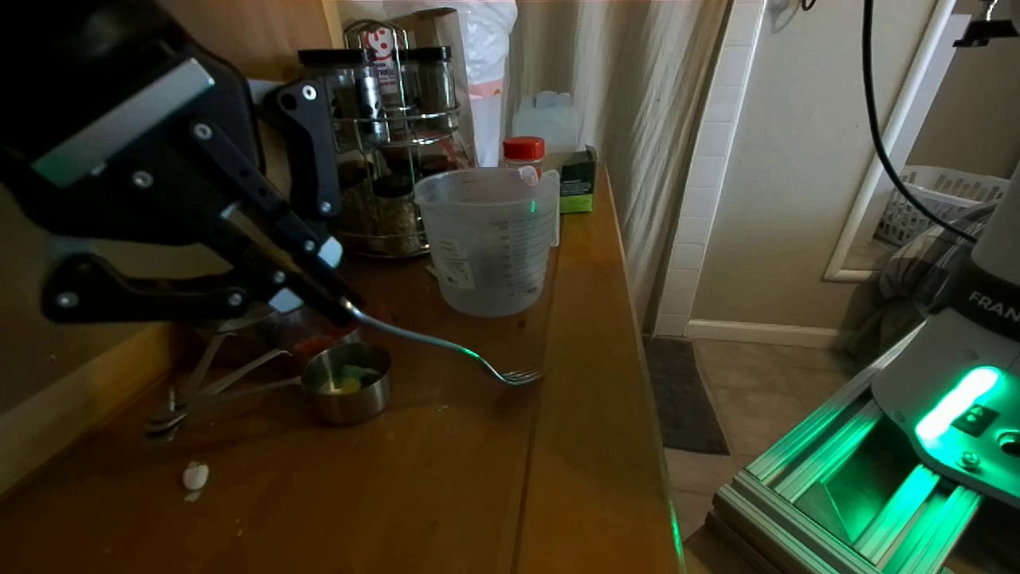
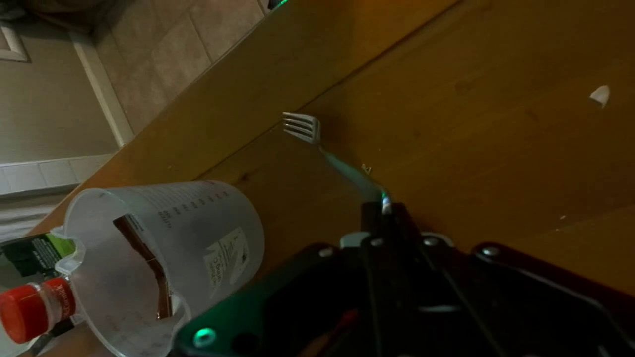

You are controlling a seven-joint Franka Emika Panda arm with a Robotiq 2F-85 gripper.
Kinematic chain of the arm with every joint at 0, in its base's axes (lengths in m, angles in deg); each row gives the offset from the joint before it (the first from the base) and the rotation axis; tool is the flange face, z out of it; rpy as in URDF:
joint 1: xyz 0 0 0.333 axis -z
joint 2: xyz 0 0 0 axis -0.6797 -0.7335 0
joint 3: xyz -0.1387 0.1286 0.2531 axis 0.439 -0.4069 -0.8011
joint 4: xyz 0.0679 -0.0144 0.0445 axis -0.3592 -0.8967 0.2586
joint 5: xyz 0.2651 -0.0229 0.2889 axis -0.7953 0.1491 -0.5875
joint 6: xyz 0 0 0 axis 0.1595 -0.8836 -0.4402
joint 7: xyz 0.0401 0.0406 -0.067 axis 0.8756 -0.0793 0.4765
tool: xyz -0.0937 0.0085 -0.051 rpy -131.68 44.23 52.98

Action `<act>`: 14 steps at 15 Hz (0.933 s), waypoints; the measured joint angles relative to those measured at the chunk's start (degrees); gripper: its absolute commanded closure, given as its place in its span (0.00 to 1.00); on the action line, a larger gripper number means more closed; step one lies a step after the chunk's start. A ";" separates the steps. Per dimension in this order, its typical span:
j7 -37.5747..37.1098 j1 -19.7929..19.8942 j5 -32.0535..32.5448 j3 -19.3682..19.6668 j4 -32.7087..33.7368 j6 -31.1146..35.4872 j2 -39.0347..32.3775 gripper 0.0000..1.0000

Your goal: Shift the fork to the counter

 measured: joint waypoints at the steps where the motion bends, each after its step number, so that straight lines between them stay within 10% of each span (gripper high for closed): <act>1: -0.35 -1.04 0.14 0.52 0.64 -0.74 -0.92 0.98; 14: -0.27 -9.66 0.61 7.67 17.57 -11.03 -13.26 0.98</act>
